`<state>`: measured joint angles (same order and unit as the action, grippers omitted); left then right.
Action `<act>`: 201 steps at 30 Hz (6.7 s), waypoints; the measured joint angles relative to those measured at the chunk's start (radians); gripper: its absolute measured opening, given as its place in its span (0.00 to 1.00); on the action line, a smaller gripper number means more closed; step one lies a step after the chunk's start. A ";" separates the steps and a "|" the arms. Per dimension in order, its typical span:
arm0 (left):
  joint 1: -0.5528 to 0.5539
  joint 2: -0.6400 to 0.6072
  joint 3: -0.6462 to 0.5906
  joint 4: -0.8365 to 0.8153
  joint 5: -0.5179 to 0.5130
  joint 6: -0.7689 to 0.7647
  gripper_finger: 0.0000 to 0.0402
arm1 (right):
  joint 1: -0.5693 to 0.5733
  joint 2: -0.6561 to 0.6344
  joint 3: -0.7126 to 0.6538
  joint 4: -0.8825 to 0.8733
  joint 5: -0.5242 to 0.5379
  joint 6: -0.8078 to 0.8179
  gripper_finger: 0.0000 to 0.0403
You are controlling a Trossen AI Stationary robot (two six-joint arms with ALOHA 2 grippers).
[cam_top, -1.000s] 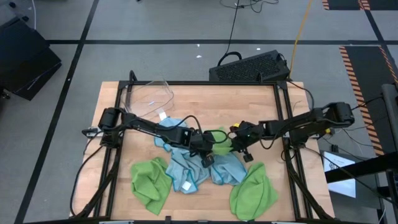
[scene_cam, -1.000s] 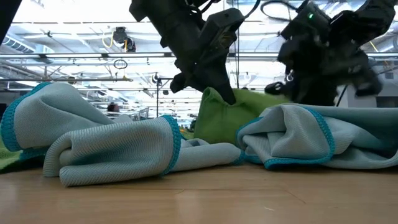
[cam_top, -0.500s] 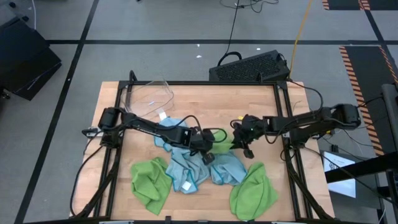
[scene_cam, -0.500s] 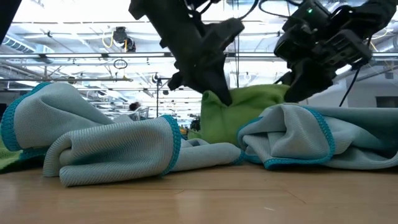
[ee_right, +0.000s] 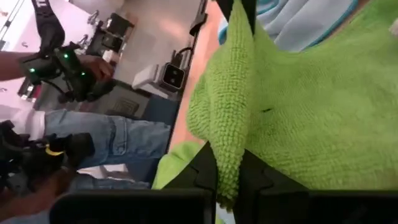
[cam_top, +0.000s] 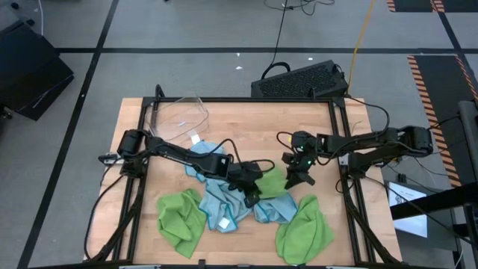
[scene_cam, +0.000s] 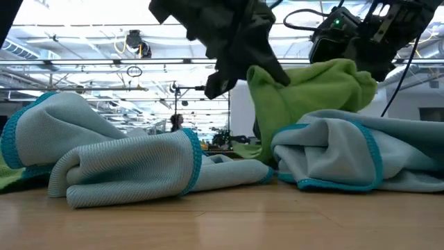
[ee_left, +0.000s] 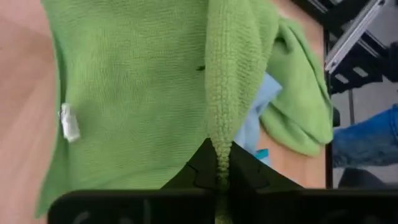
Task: Fold microfiber towels
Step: Fold the top right green microfiber cloth, then put the folded green microfiber cloth into the transparent bin
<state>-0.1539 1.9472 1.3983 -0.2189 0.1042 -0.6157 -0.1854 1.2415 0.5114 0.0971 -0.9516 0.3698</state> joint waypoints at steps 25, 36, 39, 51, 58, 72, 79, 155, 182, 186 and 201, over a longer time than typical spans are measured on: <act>0.081 0.073 -0.002 -0.120 -0.207 -0.023 0.06 | -0.169 0.206 -0.001 0.285 0.025 0.491 0.04; -0.040 0.033 -0.001 -0.011 -0.131 -0.084 0.06 | -0.134 0.172 -0.001 0.106 -0.168 0.456 0.04; -0.057 0.033 0.000 -0.041 -0.225 -0.137 0.04 | -0.121 0.197 0.000 0.114 -0.201 0.462 0.04; 0.030 0.061 -0.012 -0.079 -0.393 -0.115 0.04 | -0.145 0.293 0.002 0.119 -0.165 0.480 0.04; 0.071 0.083 -0.023 -0.056 -0.313 -0.061 0.04 | -0.164 0.253 -0.001 0.113 -0.133 0.460 0.13; 0.062 0.085 -0.025 -0.048 -0.313 -0.071 0.02 | -0.201 -0.049 -0.002 -0.099 0.180 0.098 0.51; 0.072 0.098 -0.024 -0.056 -0.314 -0.087 0.05 | -0.176 -0.143 -0.002 -0.121 0.282 -0.016 0.46; 0.026 0.223 0.126 0.059 -0.403 0.424 0.57 | -0.097 0.005 -0.126 0.057 0.533 0.269 0.32; 0.106 0.277 0.129 -0.042 -0.391 0.349 0.16 | -0.104 0.005 -0.126 0.056 0.530 0.284 0.32; 0.128 0.242 0.127 -0.110 -0.361 0.349 0.05 | -0.119 -0.016 -0.126 0.057 0.468 0.302 0.32; 0.174 -0.067 0.127 -0.620 -0.707 0.427 0.03 | -0.149 -0.284 -0.126 -0.068 0.456 0.405 0.32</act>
<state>0.0206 1.8804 1.5253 -0.8387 -0.6032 -0.1889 -0.3343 0.9576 0.3857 0.0294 -0.4953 0.7747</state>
